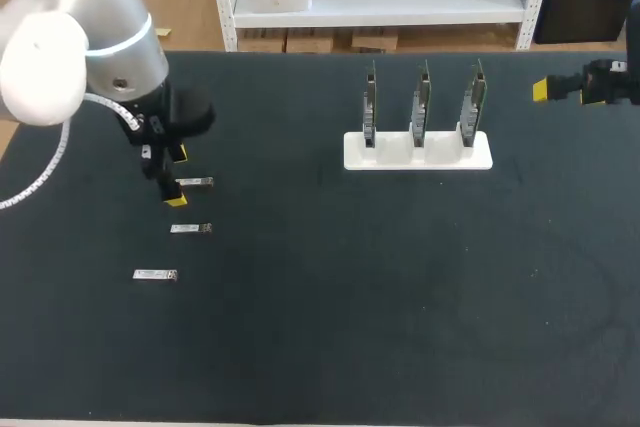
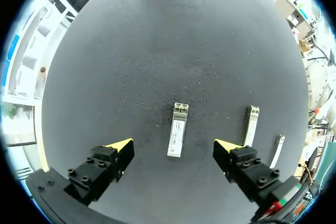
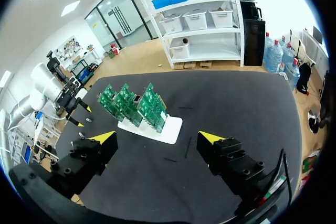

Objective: Pick up the optical module with the left hand, and insert it into the network port with the right hand.

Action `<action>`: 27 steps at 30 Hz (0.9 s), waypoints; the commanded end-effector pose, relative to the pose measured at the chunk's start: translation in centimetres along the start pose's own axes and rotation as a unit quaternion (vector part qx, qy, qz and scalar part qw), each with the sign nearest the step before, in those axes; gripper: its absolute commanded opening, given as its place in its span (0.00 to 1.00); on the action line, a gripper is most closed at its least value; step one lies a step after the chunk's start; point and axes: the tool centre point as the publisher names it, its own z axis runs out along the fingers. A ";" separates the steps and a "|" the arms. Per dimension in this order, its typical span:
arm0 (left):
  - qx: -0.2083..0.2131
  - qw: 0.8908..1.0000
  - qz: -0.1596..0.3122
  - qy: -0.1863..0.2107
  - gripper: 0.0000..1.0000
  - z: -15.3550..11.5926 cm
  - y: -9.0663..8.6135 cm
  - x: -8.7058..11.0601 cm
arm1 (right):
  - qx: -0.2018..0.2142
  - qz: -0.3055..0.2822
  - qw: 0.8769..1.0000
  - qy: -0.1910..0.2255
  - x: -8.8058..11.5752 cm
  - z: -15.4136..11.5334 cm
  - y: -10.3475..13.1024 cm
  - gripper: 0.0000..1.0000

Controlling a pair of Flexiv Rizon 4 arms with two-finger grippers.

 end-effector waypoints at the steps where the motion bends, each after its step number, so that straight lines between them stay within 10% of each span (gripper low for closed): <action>1: -0.001 1.000 0.001 0.004 1.00 0.3 0.2 -0.1 | 0.002 0.000 1.000 -0.001 0.0 0.0 0.1 1.00; 17: -0.004 1.000 0.012 0.013 1.00 0.8 0.0 -0.3 | 0.002 0.000 1.000 -0.001 0.0 0.0 0.1 1.00; 18: -0.004 1.000 0.012 0.014 0.96 0.8 0.0 -0.3 | 0.002 0.000 1.000 -0.001 0.0 0.0 0.1 1.00; 19: -0.004 1.000 0.013 0.014 0.55 0.9 0.0 -0.3 | 0.002 0.000 1.000 -0.001 0.0 0.0 0.1 1.00; 21: -0.005 1.000 0.014 0.016 0.07 1.0 0.0 -0.3 | 0.002 0.000 1.000 -0.001 0.0 0.0 0.1 1.00; 27: -0.007 1.000 0.010 0.017 0.00 1.0 0.1 -0.2 | 0.002 0.000 1.000 -0.001 0.0 0.0 0.1 1.00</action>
